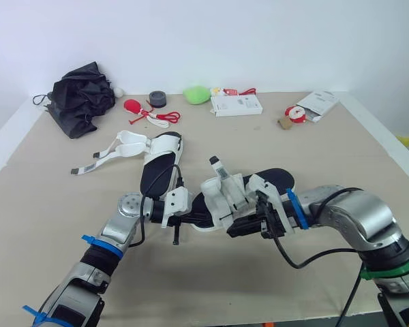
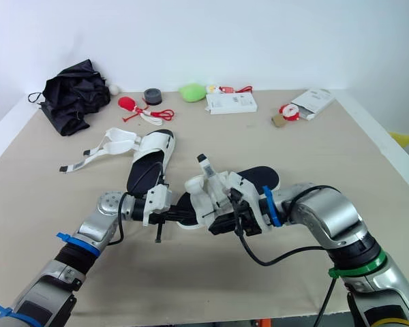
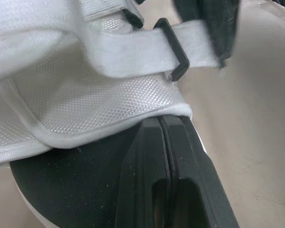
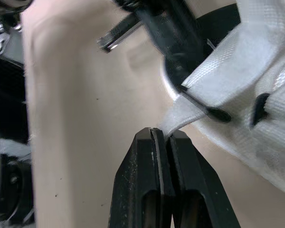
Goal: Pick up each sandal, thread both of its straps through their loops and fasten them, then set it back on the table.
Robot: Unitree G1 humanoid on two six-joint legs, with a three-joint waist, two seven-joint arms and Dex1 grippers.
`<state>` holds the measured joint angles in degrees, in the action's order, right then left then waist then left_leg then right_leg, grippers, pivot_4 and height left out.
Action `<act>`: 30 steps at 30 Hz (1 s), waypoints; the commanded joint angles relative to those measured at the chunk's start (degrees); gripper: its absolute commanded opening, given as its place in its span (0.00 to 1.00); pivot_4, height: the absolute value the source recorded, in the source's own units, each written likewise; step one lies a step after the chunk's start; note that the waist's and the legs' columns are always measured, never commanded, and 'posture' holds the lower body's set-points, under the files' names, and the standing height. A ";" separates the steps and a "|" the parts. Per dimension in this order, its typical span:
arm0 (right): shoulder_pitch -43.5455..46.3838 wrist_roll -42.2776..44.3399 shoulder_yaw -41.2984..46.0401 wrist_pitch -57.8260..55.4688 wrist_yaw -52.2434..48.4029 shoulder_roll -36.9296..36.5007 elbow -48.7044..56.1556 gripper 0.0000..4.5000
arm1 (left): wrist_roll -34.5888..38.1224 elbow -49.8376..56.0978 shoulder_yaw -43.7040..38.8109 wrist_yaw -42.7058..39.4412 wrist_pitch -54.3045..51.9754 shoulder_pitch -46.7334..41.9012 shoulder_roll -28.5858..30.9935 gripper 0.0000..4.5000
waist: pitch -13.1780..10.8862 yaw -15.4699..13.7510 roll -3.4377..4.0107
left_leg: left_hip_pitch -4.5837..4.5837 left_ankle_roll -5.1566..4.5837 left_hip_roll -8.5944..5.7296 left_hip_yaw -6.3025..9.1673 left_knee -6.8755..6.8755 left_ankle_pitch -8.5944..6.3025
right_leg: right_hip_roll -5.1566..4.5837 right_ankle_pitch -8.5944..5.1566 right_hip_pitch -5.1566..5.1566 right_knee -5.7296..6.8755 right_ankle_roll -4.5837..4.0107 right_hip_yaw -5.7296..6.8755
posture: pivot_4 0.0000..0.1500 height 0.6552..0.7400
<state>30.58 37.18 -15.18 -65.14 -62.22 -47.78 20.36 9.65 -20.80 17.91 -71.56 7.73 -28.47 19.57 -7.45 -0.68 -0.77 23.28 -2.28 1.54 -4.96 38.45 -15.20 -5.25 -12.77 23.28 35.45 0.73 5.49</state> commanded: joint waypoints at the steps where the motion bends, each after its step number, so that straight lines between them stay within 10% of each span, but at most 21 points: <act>1: -3.02 9.49 4.20 -0.23 -6.75 -2.99 10.70 0.01 | -4.70 -5.35 3.43 0.09 -3.16 3.28 1.78 0.00 | 0.00 -0.04 0.00 | 0.01 0.01 0.00 0.00 0.00 -0.01 | 0.01 -0.01 -0.06 0.00 -0.02 0.00 | 1.00 1.00; 30: 2.73 40.99 28.86 -15.00 29.91 15.58 -9.23 0.01 | -4.67 -4.83 3.55 -0.34 -3.21 3.74 2.52 0.00 | -0.14 0.05 -0.21 | 0.01 -0.02 0.01 -0.03 0.04 0.02 | 0.03 0.05 -0.04 0.20 -0.16 -0.06 | 1.00 1.00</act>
<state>31.59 72.74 8.13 -81.67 -35.71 -33.40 12.30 9.71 -20.31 17.89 -71.34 7.62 -28.28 19.86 -7.59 -0.63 -0.98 23.28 -2.30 1.56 -5.01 38.49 -15.18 -5.22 -12.71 23.25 35.66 0.57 5.42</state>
